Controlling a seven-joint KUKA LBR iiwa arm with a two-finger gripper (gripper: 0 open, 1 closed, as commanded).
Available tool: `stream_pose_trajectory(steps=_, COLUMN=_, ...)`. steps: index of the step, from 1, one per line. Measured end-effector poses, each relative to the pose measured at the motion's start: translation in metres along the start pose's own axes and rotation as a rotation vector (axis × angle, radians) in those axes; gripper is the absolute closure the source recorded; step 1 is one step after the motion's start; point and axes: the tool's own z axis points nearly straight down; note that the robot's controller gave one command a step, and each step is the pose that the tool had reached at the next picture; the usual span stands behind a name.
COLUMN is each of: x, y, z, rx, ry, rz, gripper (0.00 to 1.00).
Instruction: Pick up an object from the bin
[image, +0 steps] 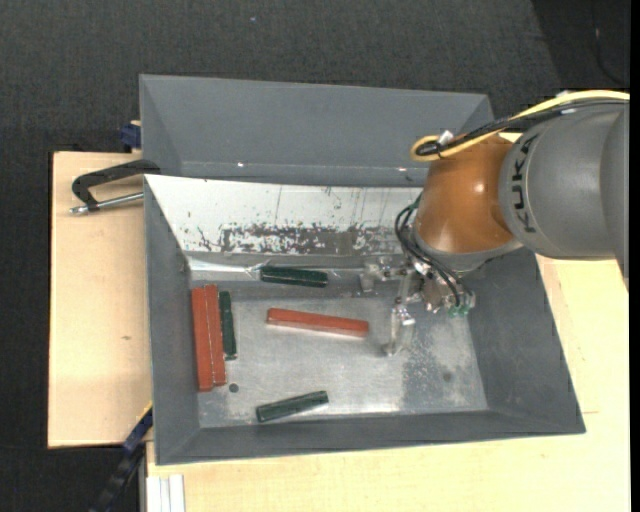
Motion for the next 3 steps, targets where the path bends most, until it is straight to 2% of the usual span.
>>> stream_pose_trajectory(steps=1, x=-0.004, y=0.034, z=0.006, rx=-0.003, ry=0.001, rz=0.146, gripper=1.0)
stream_pose_trajectory(steps=2, x=-0.004, y=0.034, z=0.006, rx=-0.003, ry=0.001, rz=0.146, gripper=1.0)
stream_pose_trajectory(steps=3, x=-0.013, y=0.037, z=-0.166, rx=-0.002, ry=-0.01, rz=0.131, gripper=1.0)
